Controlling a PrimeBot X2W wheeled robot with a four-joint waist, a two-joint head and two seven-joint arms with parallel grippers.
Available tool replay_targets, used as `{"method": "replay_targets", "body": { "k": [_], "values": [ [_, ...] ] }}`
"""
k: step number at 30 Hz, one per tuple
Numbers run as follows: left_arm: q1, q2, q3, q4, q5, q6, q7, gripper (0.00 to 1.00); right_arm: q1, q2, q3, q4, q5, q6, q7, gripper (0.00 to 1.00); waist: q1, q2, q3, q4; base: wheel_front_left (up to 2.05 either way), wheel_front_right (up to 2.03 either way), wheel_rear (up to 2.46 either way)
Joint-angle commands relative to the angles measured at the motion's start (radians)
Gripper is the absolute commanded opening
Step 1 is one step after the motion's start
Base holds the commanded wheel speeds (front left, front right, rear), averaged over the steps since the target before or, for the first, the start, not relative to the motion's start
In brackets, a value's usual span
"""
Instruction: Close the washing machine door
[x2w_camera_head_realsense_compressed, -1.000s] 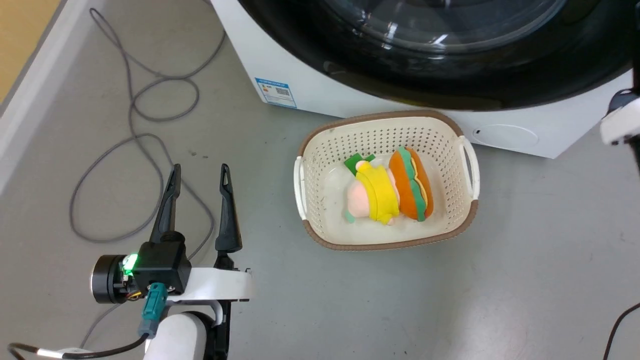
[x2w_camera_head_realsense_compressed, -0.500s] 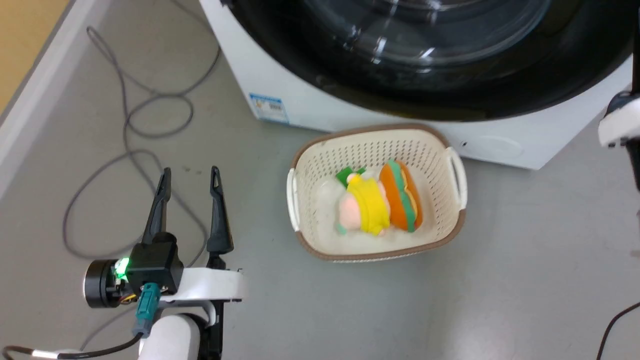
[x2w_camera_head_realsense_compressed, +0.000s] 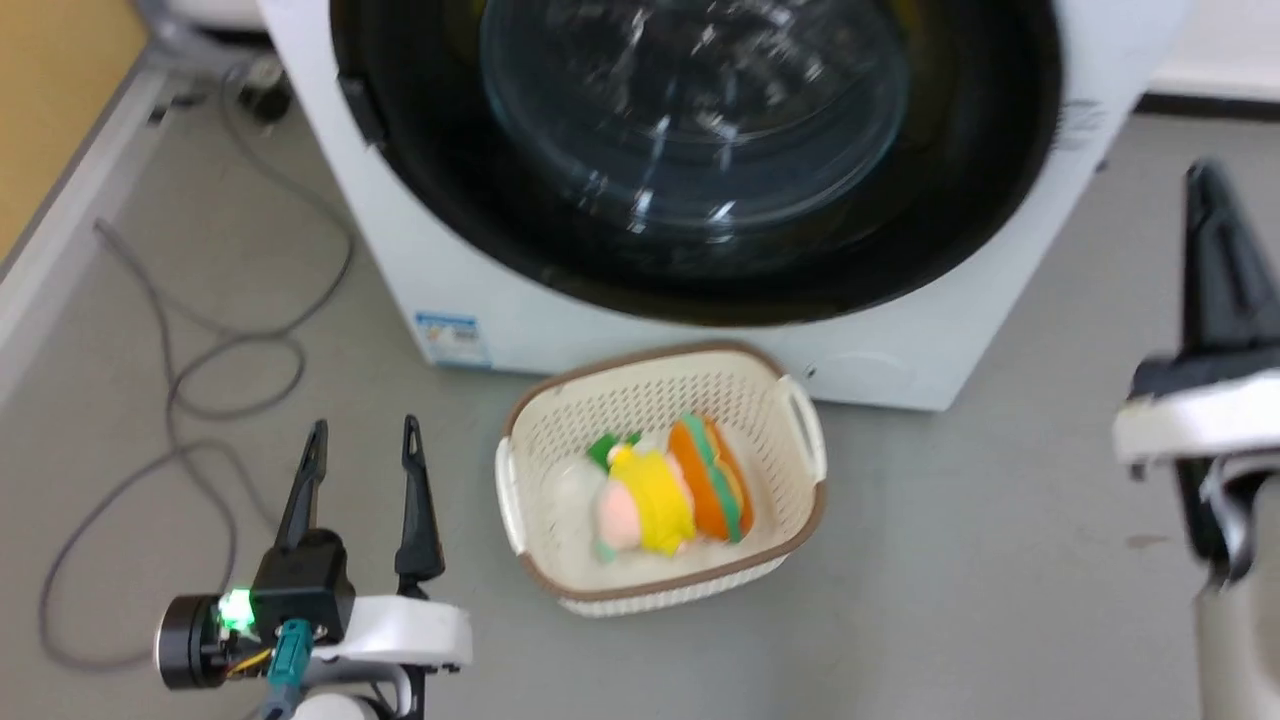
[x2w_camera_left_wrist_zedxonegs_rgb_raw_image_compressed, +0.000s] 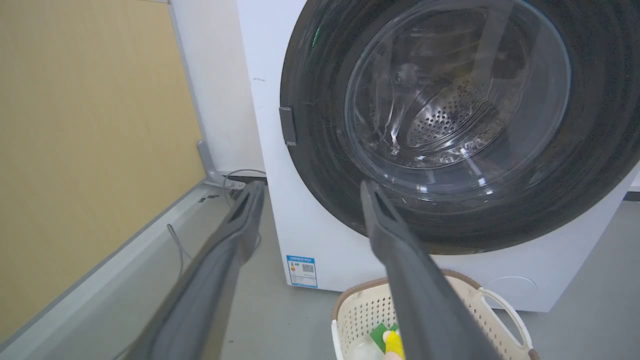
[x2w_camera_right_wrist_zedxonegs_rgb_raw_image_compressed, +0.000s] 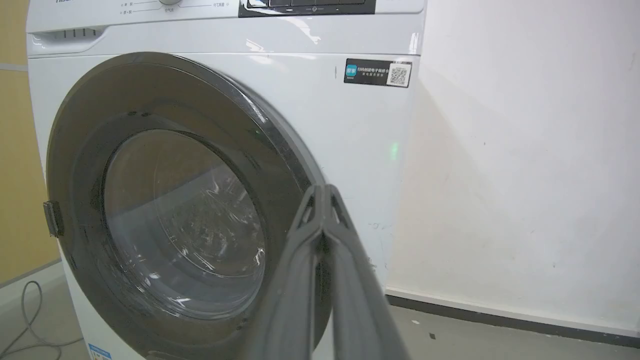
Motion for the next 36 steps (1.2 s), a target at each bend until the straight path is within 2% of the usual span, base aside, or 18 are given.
{"method": "replay_targets", "body": {
  "k": [1, 4, 5, 6, 7, 19, 27, 28, 36],
  "values": [
    [0.016, 0.006, 0.003, 0.001, 0.009, -0.003, -0.005, 1.0, 0.039, 0.009, 0.004, -0.022, -0.022, -0.001, -0.003, 0.0, 0.0, 0.0, -0.044, -0.039, 0.0, 0.0, 0.0],
    [0.039, 0.007, 0.007, -0.001, 0.011, -0.003, -0.005, 1.0, 0.118, 0.051, -0.004, -0.048, -0.013, -0.001, -0.003, 0.02, 0.0, 0.0, -0.077, -0.059, 0.0, 0.0, 0.0],
    [0.047, 0.008, 0.008, -0.001, 0.012, -0.004, -0.005, 1.0, 0.145, 0.061, -0.001, -0.05, -0.007, -0.001, -0.003, 0.28, 0.0, 0.0, -0.087, -0.065, 0.0, 0.0, 0.0],
    [0.055, 0.008, 0.009, -0.001, 0.012, -0.004, -0.005, 1.0, 0.17, 0.069, 0.003, -0.051, -0.002, -0.001, -0.003, 0.76, 0.0, 0.0, -0.098, -0.071, 0.0, 0.0, 0.0],
    [0.063, 0.008, 0.011, -0.001, 0.011, -0.004, -0.005, 1.0, 0.195, 0.076, 0.006, -0.053, 0.003, -0.001, -0.003, 1.0, 0.0, 0.0, -0.108, -0.076, 0.0, 0.0, 0.0],
    [0.125, 0.012, 0.016, 0.033, 0.017, -0.008, -0.005, 1.0, 0.416, 0.105, 0.041, -0.031, 0.049, -0.001, -0.003, 1.0, 0.0, 0.0, -0.169, -0.099, 0.0, 0.0, 0.0],
    [0.141, 0.015, 0.013, 0.043, 0.016, -0.014, -0.005, 1.0, 0.485, 0.106, 0.076, -0.039, 0.094, -0.001, -0.003, 1.0, 0.0, 0.0, -0.188, -0.108, 0.0, 0.0, 0.0],
    [0.13, 0.011, 0.014, 0.041, 0.009, -0.013, 0.001, 0.0, 0.472, 0.101, 0.075, -0.035, 0.093, 0.0, 0.001, 0.0, 0.0, 0.0, -0.189, -0.108, 0.0, 0.0, 0.0],
    [0.128, 0.01, 0.017, 0.038, 0.009, -0.02, 0.011, 0.0, 0.471, 0.101, 0.078, -0.041, 0.087, 0.0, 0.012, 0.0, 0.0, 0.0, -0.188, -0.107, 0.0, 0.0, 0.0]
  ]
}}
